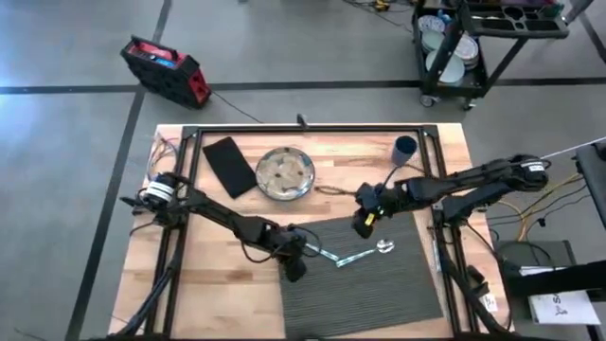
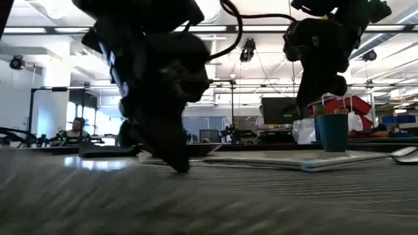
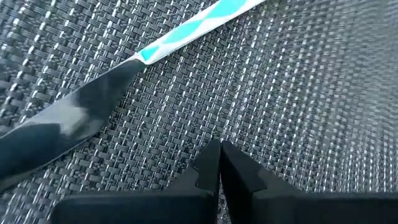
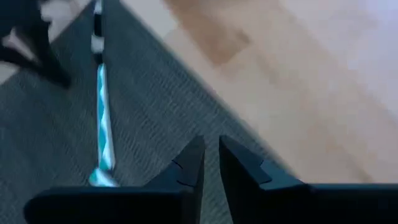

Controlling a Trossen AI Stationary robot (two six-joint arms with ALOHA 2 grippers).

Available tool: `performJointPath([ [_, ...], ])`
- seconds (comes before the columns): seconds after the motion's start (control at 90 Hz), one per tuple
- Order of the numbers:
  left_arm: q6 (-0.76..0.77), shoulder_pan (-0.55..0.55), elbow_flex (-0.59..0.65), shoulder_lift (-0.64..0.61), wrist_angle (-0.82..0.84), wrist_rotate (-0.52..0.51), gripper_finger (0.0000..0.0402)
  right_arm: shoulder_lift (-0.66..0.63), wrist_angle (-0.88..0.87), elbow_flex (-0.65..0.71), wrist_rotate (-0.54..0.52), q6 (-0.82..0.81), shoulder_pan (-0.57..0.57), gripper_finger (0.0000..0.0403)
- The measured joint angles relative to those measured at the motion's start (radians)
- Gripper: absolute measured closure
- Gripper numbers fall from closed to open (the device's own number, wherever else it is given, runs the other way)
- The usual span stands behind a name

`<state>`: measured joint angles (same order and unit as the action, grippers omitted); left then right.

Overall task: Set table place
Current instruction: Put the blue spoon on the gray mat

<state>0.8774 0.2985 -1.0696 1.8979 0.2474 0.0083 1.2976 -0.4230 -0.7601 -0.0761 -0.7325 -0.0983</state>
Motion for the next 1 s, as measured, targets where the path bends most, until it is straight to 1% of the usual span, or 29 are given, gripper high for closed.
performJointPath([
  [0.089, -0.004, 0.002, 0.001, -0.024, 0.107, -0.076, 0.0401, 0.057, 0.058, 0.0, -0.002, -0.051, -0.039, 0.0369],
  [0.189, -0.015, 0.001, 0.004, -0.055, 0.227, -0.2, 0.0401, 0.119, 0.14, 0.0, -0.001, -0.131, -0.07, 0.0365],
  [0.256, -0.061, 0.0, 0.008, -0.077, 0.258, -0.286, 0.0401, 0.151, 0.209, 0.0, -0.003, -0.193, -0.082, 0.0362],
  [0.311, -0.1, -0.001, 0.013, -0.09, 0.271, -0.326, 0.0401, 0.172, 0.293, -0.001, -0.009, -0.23, -0.089, 0.036],
  [0.367, -0.116, -0.002, 0.013, -0.107, 0.266, -0.33, 0.0401, 0.187, 0.354, -0.002, -0.043, -0.269, -0.098, 0.0359],
  [0.433, -0.115, -0.001, 0.01, -0.133, 0.252, -0.332, 0.0401, 0.197, 0.422, -0.011, -0.117, -0.294, -0.111, 0.036],
  [0.556, -0.113, 0.009, 0.01, -0.147, 0.251, -0.331, 0.0401, 0.195, 0.435, -0.045, -0.295, -0.297, -0.126, 0.0369],
  [0.633, -0.118, 0.019, 0.01, -0.15, 0.266, -0.326, 0.0401, 0.195, 0.426, -0.06, -0.363, -0.295, -0.124, 0.0376],
  [0.8, -0.117, 0.063, 0.057, -0.153, 0.278, -0.304, 0.0402, 0.196, 0.428, -0.081, -0.371, -0.281, -0.115, 0.0386],
  [0.9, -0.116, 0.075, 0.104, -0.158, 0.223, -0.291, 0.0402, 0.197, 0.4, -0.081, -0.368, -0.322, -0.12, 0.0387],
  [1.0, -0.112, 0.073, 0.154, -0.164, 0.1, -0.269, 0.0401, 0.197, 0.331, -0.081, -0.358, -0.379, -0.128, 0.0386],
])
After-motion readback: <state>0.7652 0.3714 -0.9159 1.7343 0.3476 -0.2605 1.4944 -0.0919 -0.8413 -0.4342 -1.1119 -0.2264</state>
